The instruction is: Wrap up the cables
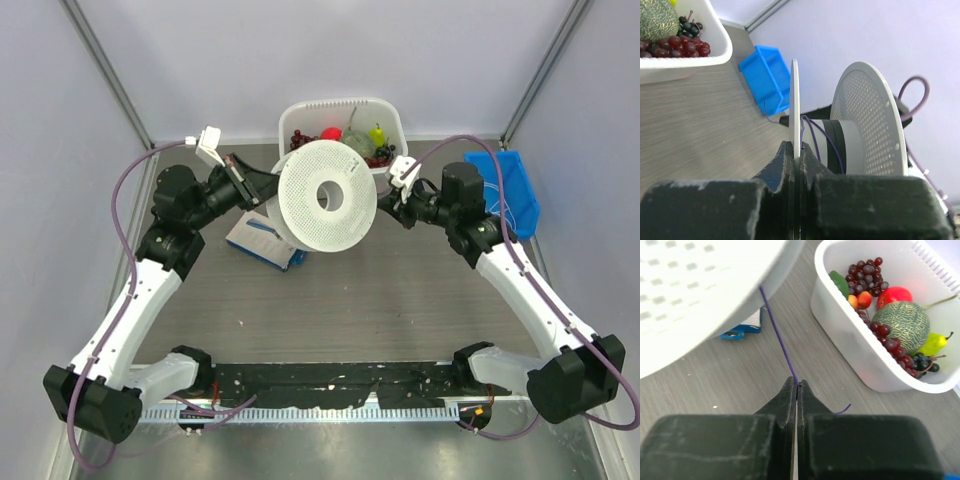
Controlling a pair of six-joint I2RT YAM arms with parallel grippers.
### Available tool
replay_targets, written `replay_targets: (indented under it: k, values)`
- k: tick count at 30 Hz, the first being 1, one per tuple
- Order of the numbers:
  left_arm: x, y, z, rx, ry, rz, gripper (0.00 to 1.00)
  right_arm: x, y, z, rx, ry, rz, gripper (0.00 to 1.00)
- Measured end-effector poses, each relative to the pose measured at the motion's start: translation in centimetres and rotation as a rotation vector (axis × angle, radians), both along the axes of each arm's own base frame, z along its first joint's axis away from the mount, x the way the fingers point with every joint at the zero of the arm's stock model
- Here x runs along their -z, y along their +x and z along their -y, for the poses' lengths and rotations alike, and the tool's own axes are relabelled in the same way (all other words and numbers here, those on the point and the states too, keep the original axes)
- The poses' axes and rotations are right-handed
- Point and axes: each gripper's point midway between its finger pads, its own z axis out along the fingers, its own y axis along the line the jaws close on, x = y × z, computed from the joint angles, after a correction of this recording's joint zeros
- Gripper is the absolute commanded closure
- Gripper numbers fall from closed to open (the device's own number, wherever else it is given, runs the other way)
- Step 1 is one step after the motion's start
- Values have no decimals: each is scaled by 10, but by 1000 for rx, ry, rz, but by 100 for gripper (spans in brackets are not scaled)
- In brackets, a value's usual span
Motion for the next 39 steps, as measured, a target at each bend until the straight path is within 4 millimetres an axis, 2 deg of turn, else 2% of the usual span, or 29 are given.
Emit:
replay_targets:
  k: [10,15,21,24,33,39]
  values:
    - [-13,23,-11,-89,-111,-103,100,-17,-42,-18,-68,184,-72,99]
    - [-30,35,-15,-116,-140,-80,100,-31,-66,-41,-140,251,-112,100]
    - [-53,38,-18,-121,-159,-2,100,-40,-96,-74,-218,326,-199,99]
    - [-60,38,-18,-116,-169,30,100,-49,-99,-80,-212,380,-233,99]
    - [-87,37,-24,-118,-195,127,100,-69,-91,-90,-166,531,-339,99]
    - [-97,36,-27,-119,-204,162,100,-79,-87,-89,-144,573,-342,80]
